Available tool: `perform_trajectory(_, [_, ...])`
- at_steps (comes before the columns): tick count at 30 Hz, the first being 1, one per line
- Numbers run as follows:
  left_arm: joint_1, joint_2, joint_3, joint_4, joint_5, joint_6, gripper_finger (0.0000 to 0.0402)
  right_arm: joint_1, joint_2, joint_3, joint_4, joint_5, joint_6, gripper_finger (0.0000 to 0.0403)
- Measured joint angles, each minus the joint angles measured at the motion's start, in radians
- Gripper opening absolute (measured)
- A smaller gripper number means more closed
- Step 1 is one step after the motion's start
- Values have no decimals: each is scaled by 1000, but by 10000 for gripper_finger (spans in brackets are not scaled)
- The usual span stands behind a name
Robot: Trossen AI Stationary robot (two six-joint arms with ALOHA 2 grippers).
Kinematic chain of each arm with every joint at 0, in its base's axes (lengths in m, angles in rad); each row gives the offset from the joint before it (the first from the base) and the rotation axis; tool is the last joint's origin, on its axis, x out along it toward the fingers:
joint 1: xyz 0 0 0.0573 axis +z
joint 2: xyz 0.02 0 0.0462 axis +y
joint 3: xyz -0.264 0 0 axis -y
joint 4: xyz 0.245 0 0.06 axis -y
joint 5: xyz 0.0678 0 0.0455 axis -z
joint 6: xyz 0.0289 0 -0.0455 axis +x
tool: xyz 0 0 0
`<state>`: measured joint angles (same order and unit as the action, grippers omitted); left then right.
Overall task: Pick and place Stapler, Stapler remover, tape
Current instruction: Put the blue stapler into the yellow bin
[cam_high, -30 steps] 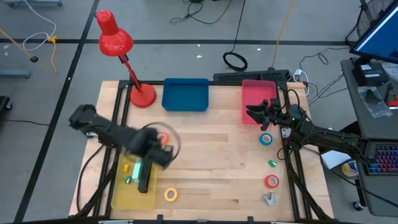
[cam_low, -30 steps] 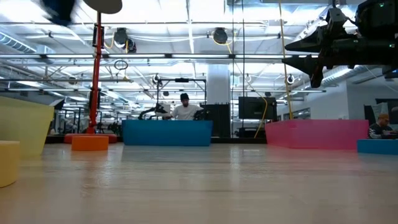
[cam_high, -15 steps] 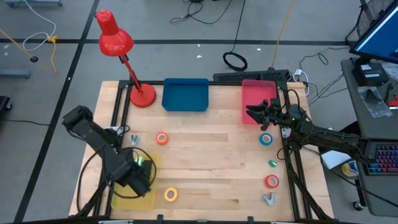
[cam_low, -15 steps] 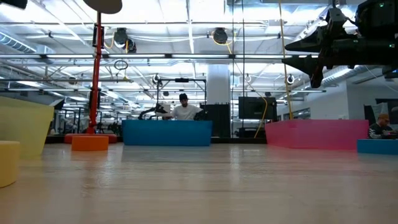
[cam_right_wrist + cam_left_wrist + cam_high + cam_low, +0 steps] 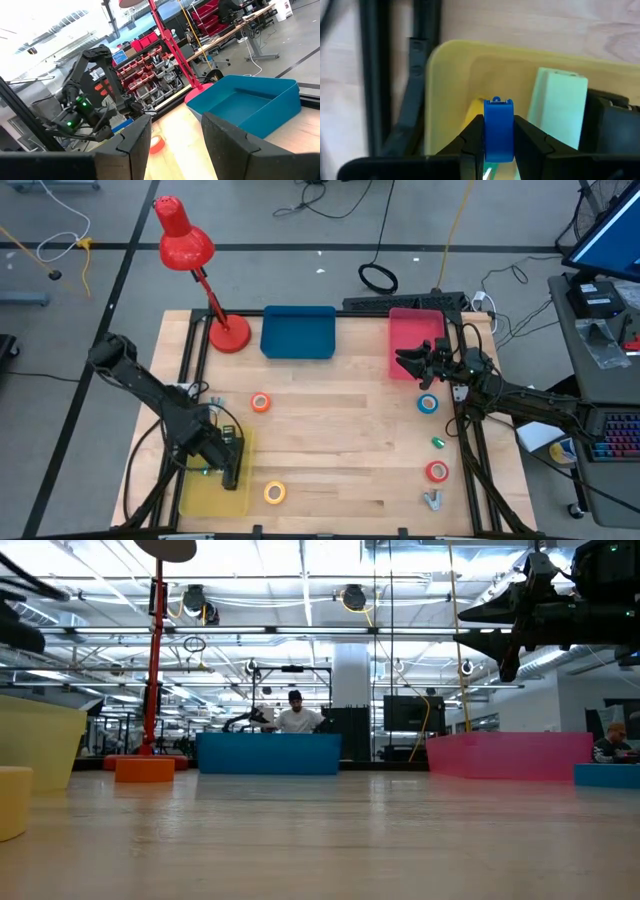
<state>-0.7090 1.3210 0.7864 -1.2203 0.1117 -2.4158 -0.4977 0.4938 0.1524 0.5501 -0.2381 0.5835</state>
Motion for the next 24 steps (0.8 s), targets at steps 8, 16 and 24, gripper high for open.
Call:
perform_trajectory(8, [30, -40, -138, 123, -8, 29, 84, 0, 0, 0, 11, 0, 0, 167])
perform_trajectory(16, [44, -41, -144, 125, -39, 93, 91, 0, 0, 0, 47, 0, 38, 167])
perform_trajectory(24, [44, -45, -144, 124, -25, 107, 172, 0, 0, 0, 52, -2, 51, 167])
